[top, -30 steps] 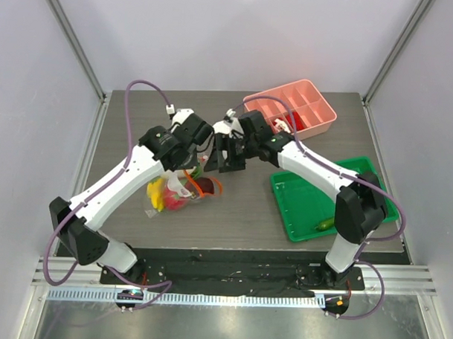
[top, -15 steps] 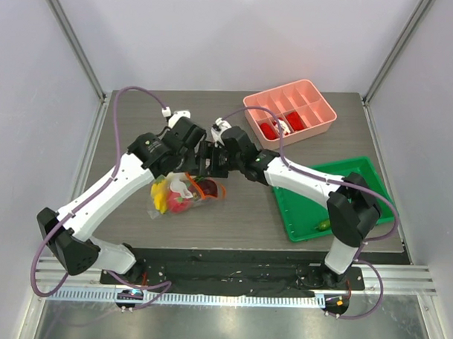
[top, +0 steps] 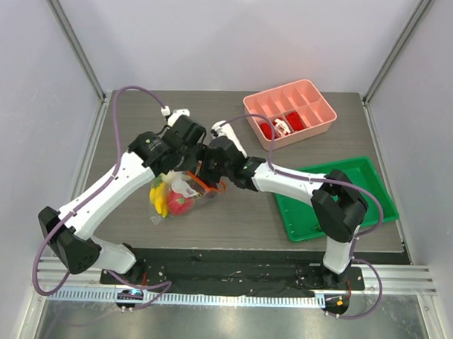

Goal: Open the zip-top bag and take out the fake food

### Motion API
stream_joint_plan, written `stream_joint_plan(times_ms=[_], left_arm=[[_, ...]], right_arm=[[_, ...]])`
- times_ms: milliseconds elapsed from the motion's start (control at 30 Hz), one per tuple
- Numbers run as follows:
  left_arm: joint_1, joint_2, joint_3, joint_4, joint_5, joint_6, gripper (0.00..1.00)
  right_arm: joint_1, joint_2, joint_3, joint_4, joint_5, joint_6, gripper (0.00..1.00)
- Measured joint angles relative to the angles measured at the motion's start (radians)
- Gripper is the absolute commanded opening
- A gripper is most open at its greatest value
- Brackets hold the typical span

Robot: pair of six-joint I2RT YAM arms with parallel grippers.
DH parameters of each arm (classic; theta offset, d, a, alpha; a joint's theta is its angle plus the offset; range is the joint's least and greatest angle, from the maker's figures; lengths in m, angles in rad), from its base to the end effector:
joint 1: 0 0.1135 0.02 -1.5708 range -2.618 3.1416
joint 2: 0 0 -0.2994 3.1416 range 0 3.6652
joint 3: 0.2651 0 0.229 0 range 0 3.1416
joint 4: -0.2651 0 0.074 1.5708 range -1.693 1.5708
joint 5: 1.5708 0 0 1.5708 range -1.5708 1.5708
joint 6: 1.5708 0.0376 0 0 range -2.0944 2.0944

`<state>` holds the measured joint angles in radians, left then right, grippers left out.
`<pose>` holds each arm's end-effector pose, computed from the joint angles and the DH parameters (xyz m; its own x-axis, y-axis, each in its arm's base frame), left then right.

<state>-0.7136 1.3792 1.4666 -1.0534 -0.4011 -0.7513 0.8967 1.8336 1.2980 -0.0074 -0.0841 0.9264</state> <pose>0.1908 -0.1458 0.3971 -0.7513 -0.1808 -0.6348 -0.1068 0.9824 -0.1534 0.2559 0.3253 0.2838 -0.8520 0.2098 -0.4796 -0.2368 0.6626 0.7105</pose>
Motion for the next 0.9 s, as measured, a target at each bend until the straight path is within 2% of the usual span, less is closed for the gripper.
stream_joint_plan(times_ms=[267,400,433,500,533,600,633,667,733,833,900], left_arm=[[0.015,0.01,0.001,0.0,-0.021,0.001,0.0],[0.01,0.012,0.001,0.004,-0.005,0.0,0.0],[0.01,0.012,0.001,0.003,-0.002,0.0,0.0],[0.01,0.012,0.001,0.002,0.0,0.0,0.0],[0.01,0.012,0.001,0.001,0.002,0.0,0.0],[0.009,0.012,0.001,-0.001,0.002,0.0,0.0],[0.009,0.012,0.001,-0.002,0.002,0.0,0.0],[0.009,0.012,0.001,-0.002,0.002,-0.001,0.0],[0.01,0.011,0.0,-0.002,0.001,-0.002,0.0],[0.018,0.005,-0.003,-0.002,0.001,-0.005,0.0],[0.029,-0.003,-0.008,-0.002,0.001,-0.007,0.0]], right_arm=[[0.01,0.043,0.018,0.042,0.06,0.03,0.77],[0.019,0.076,0.023,0.096,0.09,0.029,0.72],[0.023,0.083,0.023,0.111,0.094,0.026,0.69],[0.028,0.093,0.023,0.134,0.102,0.017,0.57],[0.031,0.097,0.023,0.146,0.104,0.01,0.56],[0.032,0.1,0.023,0.165,0.105,-0.003,0.44],[0.032,0.099,0.023,0.174,0.102,-0.011,0.37],[0.032,0.099,0.023,0.183,0.098,-0.018,0.22],[0.033,0.098,0.02,0.201,0.093,-0.031,0.17],[0.033,0.083,-0.007,0.228,0.074,-0.053,0.01],[0.032,0.063,-0.032,0.239,0.055,-0.071,0.01]])
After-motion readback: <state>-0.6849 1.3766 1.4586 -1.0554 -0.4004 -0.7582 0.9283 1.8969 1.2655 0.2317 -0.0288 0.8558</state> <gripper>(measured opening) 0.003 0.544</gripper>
